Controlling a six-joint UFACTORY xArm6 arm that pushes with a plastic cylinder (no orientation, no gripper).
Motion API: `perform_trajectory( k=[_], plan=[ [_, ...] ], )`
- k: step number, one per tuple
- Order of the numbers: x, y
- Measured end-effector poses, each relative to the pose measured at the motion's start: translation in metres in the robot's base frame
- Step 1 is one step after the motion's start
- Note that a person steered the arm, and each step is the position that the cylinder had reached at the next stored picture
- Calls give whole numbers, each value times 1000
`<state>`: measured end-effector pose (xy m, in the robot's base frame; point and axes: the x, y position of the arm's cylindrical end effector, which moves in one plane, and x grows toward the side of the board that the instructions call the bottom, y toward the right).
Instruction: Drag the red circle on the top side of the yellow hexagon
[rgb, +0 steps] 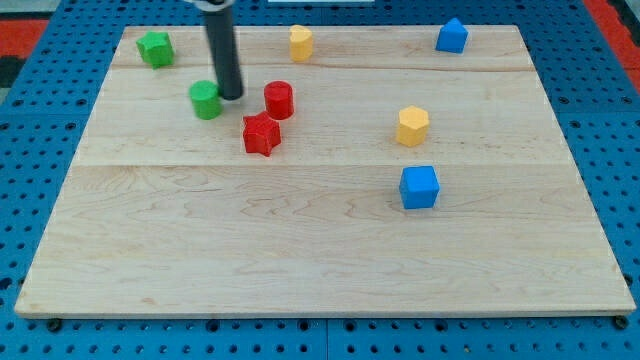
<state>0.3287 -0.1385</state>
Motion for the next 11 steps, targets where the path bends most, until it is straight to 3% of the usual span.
perform_trajectory(
  k=[2, 3, 4, 5, 7, 11],
  plan=[
    [22, -76],
    [30, -66],
    [5, -39],
    [8, -4],
    [13, 125],
    [25, 276]
  ],
)
